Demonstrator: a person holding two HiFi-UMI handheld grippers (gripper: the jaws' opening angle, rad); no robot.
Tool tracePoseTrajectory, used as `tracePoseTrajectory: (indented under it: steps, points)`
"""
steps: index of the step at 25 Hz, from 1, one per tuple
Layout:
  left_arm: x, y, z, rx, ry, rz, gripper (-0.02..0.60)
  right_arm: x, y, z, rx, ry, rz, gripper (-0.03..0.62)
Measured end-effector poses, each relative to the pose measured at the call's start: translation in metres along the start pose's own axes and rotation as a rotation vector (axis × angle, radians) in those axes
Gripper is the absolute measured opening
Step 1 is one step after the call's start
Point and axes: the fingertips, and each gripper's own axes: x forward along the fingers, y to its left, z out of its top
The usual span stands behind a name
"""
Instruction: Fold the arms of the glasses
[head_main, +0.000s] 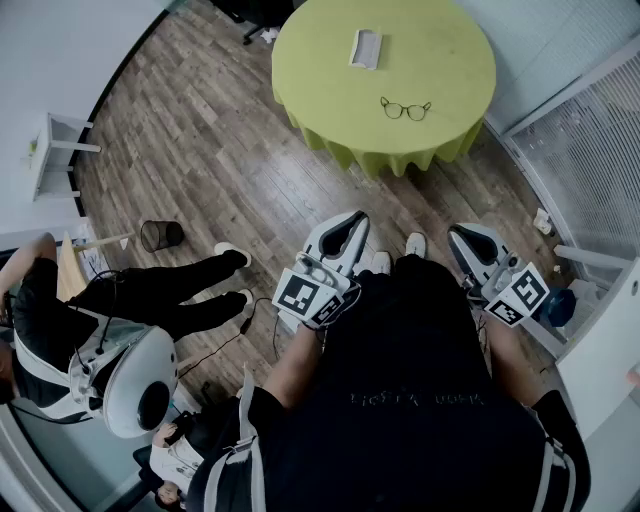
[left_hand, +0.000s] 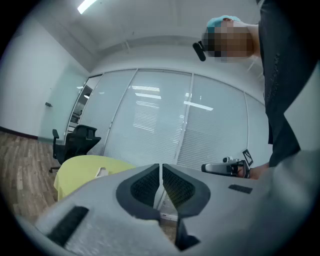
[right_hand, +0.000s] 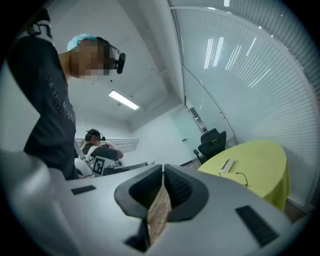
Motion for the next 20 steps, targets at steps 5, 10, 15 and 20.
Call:
tracePoseTrajectory:
  steps: [5,10,15,20]
  points:
    - [0.025,-0.015,0.006,0.055,0.014,0.014,0.034,-0.009,-0.009,0.012,-0.08,0.035,0.06,0.034]
    - [0.042,-0.027,0.003,0.058,0.01,0.025,0.034,-0.025,-0.03,0.013,-0.12,0.046,0.061,0.034]
    - [0.045,-0.029,0.003,0.04,0.018,0.054,0.034,-0.027,-0.04,0.013,-0.108,0.054,0.073,0.034]
    - [0.05,-0.018,0.009,0.033,0.007,0.08,0.034,-0.013,-0.047,0.017,-0.104,0.056,0.116,0.034]
